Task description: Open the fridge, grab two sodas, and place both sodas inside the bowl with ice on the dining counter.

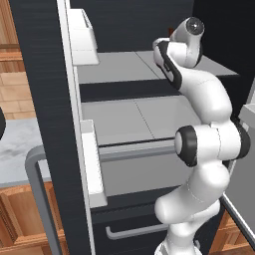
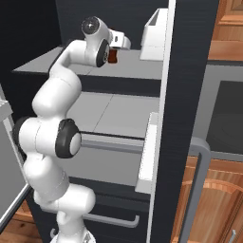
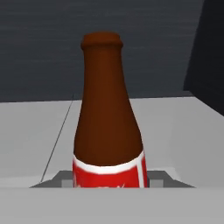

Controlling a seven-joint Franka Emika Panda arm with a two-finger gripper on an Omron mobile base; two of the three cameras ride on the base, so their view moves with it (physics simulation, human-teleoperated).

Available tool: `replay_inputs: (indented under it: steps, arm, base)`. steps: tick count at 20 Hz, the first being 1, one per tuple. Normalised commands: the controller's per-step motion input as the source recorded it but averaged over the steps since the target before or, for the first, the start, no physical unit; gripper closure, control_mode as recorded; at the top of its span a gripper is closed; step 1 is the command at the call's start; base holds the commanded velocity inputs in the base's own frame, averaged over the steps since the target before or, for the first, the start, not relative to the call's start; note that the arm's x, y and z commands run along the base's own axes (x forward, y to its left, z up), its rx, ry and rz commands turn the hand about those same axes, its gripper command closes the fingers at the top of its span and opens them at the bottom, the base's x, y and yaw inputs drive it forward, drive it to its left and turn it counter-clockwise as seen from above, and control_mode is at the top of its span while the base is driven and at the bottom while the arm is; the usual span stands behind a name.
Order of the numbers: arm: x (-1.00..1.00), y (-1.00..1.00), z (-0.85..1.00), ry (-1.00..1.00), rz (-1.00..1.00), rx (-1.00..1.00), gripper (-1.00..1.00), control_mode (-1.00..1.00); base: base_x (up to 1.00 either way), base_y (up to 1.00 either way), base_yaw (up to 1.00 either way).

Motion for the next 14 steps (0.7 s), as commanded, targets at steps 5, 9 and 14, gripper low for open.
replay_inputs:
  steps: [5, 9, 14]
  arm:
    - [-0.94, 0.00, -0.03, -0.12, 0.05, 0.00, 1.00, -1.00]
    - [-1.00, 0.00, -0.09, -0.12, 0.08, 0.00, 1.00, -1.00]
    - [-1.00, 0.00, 0.00, -0.07, 0.00, 0.01, 1.00, -1.00]
  base:
    - [0.00, 0.00, 0.00]
    - [0.00, 0.00, 0.00]
    - [0.00, 0.00, 0.00]
